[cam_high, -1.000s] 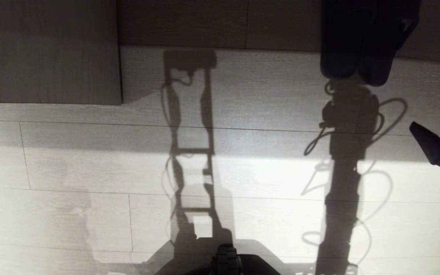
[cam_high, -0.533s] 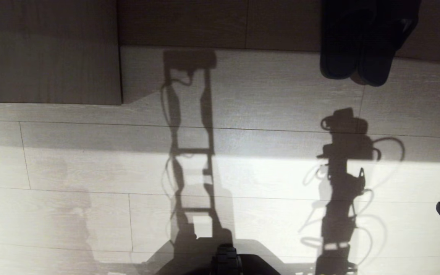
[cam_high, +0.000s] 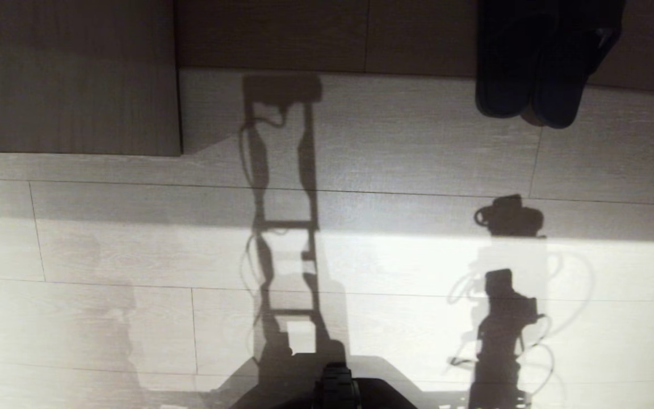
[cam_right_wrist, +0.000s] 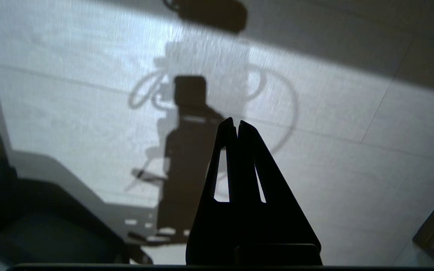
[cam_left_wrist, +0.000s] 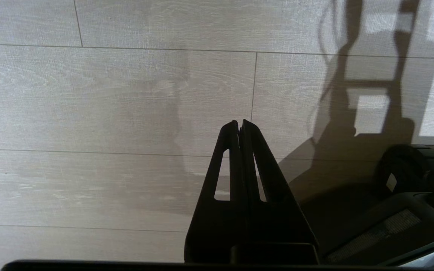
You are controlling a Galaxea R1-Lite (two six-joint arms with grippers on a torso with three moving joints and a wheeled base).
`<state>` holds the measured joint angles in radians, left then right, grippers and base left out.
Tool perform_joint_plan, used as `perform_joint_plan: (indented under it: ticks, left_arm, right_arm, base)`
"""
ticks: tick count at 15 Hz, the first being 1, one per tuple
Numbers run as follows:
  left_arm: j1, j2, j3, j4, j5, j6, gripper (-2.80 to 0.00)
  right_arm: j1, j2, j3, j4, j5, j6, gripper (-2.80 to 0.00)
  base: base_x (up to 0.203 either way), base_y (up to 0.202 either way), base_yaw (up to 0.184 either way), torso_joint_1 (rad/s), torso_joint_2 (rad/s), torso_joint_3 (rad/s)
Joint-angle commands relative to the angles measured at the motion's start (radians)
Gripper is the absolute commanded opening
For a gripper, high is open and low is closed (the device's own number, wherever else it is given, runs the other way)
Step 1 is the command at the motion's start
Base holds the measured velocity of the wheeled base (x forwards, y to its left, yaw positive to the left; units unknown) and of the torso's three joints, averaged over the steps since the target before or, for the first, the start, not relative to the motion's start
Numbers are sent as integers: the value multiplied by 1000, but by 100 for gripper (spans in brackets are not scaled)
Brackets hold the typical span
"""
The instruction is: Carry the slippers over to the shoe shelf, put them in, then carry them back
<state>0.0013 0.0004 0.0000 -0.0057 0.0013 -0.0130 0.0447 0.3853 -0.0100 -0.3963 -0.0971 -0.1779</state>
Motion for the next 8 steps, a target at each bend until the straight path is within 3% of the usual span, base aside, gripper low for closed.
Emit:
perform_joint_plan:
  ticks: [1,4,8]
  left_arm:
    - [0,0,0,0,0,-1,-280]
    - [0,0,0,0,0,-1,-280]
    - [0,0,0,0,0,-1,-280]
  right_arm:
    - [-1,-139,8,141,1,5,-280]
    - [-20,-255,9,254,18,23,-280]
    - [-26,-385,9,395,117,71,-280]
  base:
    - [0,0,0,0,0,0]
    - [0,0,0,0,0,0]
    - [0,0,0,0,0,0]
